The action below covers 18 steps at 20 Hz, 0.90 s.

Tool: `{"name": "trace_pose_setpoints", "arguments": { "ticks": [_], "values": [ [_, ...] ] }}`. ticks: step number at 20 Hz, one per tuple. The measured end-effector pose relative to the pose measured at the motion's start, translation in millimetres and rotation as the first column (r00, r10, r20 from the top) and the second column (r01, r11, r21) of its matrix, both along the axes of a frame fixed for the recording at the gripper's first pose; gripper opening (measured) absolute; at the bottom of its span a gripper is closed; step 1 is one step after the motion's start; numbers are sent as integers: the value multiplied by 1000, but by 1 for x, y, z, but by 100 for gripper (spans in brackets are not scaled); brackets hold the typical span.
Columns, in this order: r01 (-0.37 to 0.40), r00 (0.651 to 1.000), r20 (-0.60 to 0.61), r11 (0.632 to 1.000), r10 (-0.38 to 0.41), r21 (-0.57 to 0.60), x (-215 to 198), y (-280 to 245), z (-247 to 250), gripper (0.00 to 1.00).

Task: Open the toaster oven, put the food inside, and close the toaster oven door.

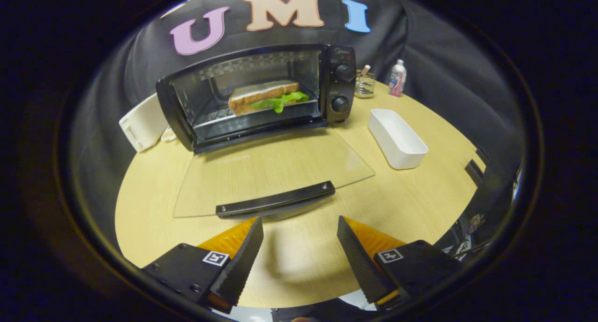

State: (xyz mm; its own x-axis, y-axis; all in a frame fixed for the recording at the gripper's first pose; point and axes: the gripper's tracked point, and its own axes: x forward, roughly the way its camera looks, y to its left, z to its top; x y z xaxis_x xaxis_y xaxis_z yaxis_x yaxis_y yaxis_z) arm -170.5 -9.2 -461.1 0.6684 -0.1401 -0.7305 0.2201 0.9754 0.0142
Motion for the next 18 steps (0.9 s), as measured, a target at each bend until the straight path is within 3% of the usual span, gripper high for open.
{"name": "trace_pose_setpoints", "arguments": {
  "ticks": [11,18],
  "values": [
    [-63,998,-10,998,62,-31,6,12,-6,99],
    [-56,993,107,998,56,-8,28,20,34,99]
  ]
}}
